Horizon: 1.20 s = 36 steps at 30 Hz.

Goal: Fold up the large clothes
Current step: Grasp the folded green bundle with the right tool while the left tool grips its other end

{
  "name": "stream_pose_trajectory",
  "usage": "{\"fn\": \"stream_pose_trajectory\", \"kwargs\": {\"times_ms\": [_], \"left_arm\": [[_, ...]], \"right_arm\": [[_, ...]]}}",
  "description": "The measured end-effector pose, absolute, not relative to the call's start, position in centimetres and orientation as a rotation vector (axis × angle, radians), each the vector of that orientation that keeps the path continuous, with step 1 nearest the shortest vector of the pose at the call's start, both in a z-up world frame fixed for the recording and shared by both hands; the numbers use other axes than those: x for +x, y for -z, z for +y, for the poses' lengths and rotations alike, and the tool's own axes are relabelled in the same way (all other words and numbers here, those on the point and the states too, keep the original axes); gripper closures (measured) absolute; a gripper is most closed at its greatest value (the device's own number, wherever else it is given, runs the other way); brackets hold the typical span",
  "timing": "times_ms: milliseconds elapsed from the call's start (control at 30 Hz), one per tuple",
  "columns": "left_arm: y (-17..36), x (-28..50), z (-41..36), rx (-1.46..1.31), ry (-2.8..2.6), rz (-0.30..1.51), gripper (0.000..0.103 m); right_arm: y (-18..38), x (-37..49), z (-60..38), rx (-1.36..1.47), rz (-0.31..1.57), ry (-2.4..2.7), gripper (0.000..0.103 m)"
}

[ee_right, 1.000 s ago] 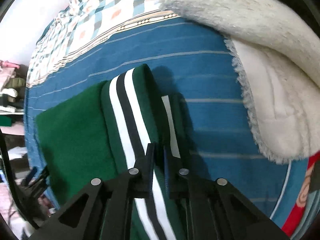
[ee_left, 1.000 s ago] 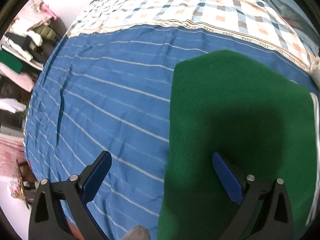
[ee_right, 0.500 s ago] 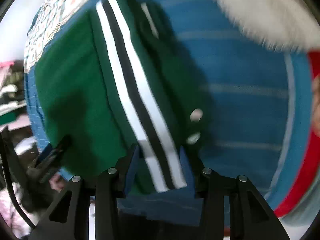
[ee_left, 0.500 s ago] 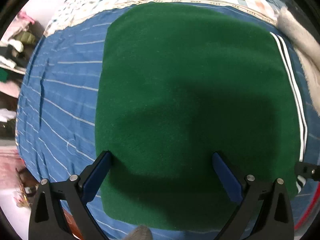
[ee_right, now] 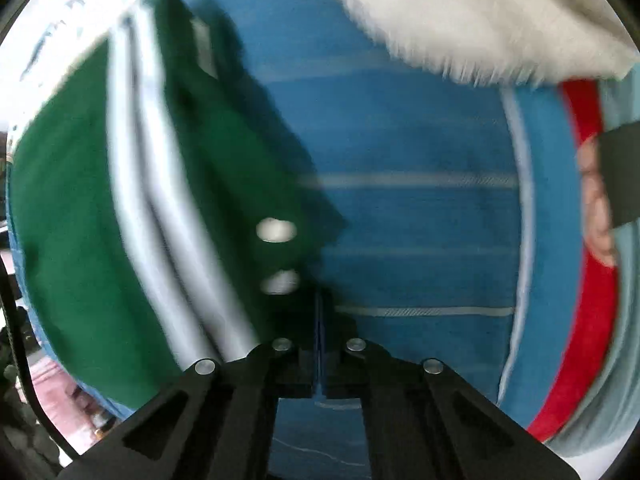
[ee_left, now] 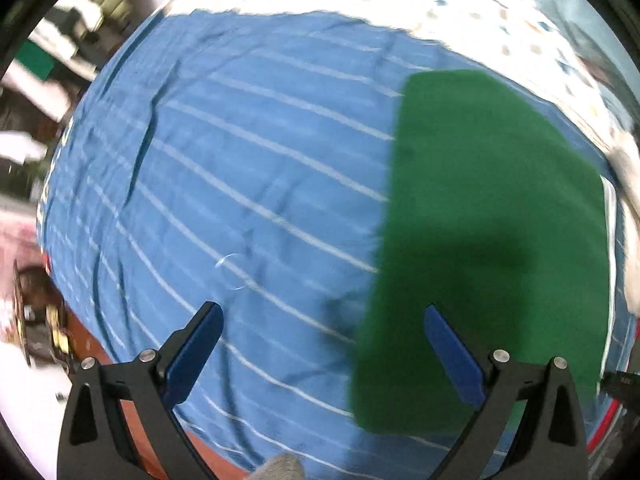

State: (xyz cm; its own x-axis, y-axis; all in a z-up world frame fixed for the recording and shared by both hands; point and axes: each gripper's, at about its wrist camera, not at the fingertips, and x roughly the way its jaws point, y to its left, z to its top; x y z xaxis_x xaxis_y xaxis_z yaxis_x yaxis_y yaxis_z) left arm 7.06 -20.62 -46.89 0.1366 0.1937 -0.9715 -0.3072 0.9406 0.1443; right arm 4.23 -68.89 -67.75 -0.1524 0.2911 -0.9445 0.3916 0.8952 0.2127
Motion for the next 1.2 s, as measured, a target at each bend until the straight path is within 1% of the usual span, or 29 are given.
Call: {"fn": "stream_pose_trajectory", "kwargs": {"times_ms": [67,100,133,167,233,267,333,400,433,467,533,567,633,767,800,833,867,900,933,967,1033,1100,1133,1200], "left_arm": [[47.1,6.6,-19.3,-0.17,-0.349,1.364,0.0],[47.4,6.4,-18.7,-0.221,-0.325,1.353,0.0],[47.8,6.3,-18.2,-0.266,-0.294,1.342,0.0],[48.1,6.4,-17.8,-0.301,-0.265,1.332,0.0],[49.0,6.8,-17.8,-0.378,-0.176,1.312,0.001],[49.4,7.2,-18.0,-0.409,-0.126,1.304,0.001],[50.3,8.2,-18.6,-0.467,-0.013,1.295,0.001],[50.7,9.1,-19.1,-0.507,0.047,1.277,0.001],[51.0,9.5,-19.5,-0.518,0.072,1.275,0.001],[51.3,9.9,-19.9,-0.525,0.094,1.275,0.001],[52.0,10.7,-20.9,-0.532,0.138,1.276,0.001],[52.4,11.0,-21.2,-0.536,0.153,1.274,0.001],[53.0,11.5,-21.6,-0.556,0.178,1.275,0.001],[53.1,12.0,-21.8,-0.557,0.199,1.271,0.001],[53.1,12.1,-21.7,-0.558,0.206,1.268,0.001],[53.2,12.0,-21.5,-0.563,0.216,1.263,0.001],[53.3,11.7,-21.2,-0.567,0.222,1.262,0.001],[53.4,11.7,-21.0,-0.574,0.232,1.264,0.001],[53.5,11.8,-20.9,-0.576,0.239,1.266,0.001],[53.5,11.8,-20.8,-0.576,0.247,1.268,0.001],[53.6,11.8,-20.6,-0.572,0.259,1.269,0.001],[53.7,11.9,-20.3,-0.579,0.267,1.271,0.001],[53.8,11.9,-20.0,-0.587,0.268,1.274,0.001],[54.1,12.0,-19.5,-0.614,0.268,1.275,0.001]], "right_arm": [[67.1,4.1,-70.1,0.63,1.732,0.073,0.103],[66.3,4.2,-70.4,0.614,1.706,0.06,0.1],[65.1,4.5,-70.7,0.573,1.668,0.052,0.082],[64.2,4.7,-71.1,0.536,1.635,0.058,0.058],[63.3,5.5,-71.6,0.518,1.585,0.033,0.04],[63.4,6.0,-71.8,0.524,1.571,0.006,0.033],[64.1,7.7,-72.0,0.562,1.552,-0.091,0.026],[65.4,9.6,-71.9,0.636,1.539,-0.214,0.025],[65.8,10.3,-72.2,0.618,1.544,-0.203,0.025],[65.6,10.8,-72.4,0.591,1.532,-0.174,0.025],[64.9,11.3,-72.5,0.633,1.483,-0.222,0.025],[64.6,11.8,-72.5,0.659,1.461,-0.255,0.02],[64.6,12.5,-71.8,0.692,1.43,-0.344,0.016],[66.8,14.1,-69.5,0.687,1.482,-0.433,0.016],[67.1,14.0,-69.0,0.677,1.498,-0.458,0.015],[67.9,14.0,-68.4,0.663,1.521,-0.484,0.012],[69.1,14.1,-68.0,0.663,1.549,-0.509,0.012],[70.3,14.1,-67.8,0.686,1.577,-0.528,0.01],[71.7,14.3,-67.5,0.74,1.589,-0.554,0.007],[72.5,14.5,-67.3,0.791,1.583,-0.578,0.006],[73.0,14.5,-67.5,0.886,1.565,-0.634,0.006],[73.0,14.7,-66.6,0.888,1.567,-0.685,0.007],[73.1,14.7,-66.1,0.884,1.569,-0.705,0.008],[73.3,14.7,-65.1,0.924,1.578,-0.742,0.04]]}}
